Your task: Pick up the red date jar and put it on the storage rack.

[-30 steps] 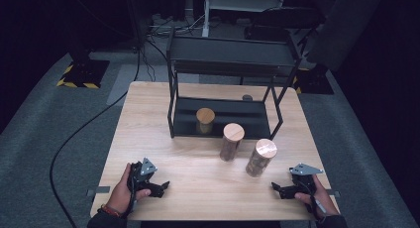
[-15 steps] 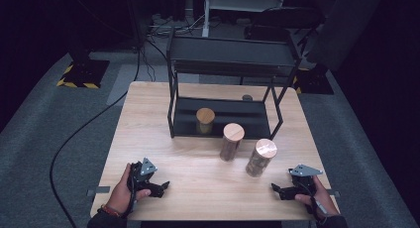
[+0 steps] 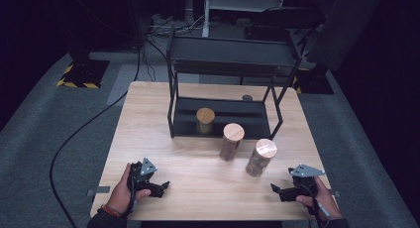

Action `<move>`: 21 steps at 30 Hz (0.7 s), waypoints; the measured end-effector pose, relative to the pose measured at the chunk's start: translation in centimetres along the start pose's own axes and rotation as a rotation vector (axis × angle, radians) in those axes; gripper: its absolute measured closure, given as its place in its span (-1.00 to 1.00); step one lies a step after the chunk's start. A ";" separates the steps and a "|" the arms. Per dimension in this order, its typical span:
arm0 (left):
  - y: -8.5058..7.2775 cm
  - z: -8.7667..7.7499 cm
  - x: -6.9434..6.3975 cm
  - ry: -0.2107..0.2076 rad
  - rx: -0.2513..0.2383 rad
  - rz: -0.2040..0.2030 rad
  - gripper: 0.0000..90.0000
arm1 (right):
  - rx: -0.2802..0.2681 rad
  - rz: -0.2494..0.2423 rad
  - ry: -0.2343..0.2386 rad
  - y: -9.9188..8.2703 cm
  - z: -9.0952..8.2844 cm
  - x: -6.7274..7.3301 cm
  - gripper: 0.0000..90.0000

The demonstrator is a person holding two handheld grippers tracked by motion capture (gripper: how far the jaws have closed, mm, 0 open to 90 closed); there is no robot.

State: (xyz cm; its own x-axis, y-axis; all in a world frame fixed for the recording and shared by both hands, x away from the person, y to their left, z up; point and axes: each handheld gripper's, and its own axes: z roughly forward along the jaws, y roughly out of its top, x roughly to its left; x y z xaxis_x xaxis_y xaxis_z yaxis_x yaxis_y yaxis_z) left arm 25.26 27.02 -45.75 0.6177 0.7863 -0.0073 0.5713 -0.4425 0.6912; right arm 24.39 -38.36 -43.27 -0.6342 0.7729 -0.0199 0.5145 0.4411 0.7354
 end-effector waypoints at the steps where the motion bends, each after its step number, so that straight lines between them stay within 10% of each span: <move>1: 0.0 0.0 0.0 0.000 0.000 0.000 -1.00 | -0.001 0.003 -0.002 0.1 -0.1 0.1 -0.95; 21: 0.0 0.0 0.0 0.000 0.000 0.000 -1.00 | -0.049 -0.014 0.031 1.7 -1.7 1.3 -0.95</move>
State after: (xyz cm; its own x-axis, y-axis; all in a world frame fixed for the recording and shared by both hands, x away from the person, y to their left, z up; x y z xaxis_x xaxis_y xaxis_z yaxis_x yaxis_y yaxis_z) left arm 25.25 27.03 -45.75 0.6180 0.7862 -0.0071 0.5710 -0.4426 0.6914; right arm 23.45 -37.43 -40.90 -0.6589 0.7521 -0.0099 0.4769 0.4279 0.7678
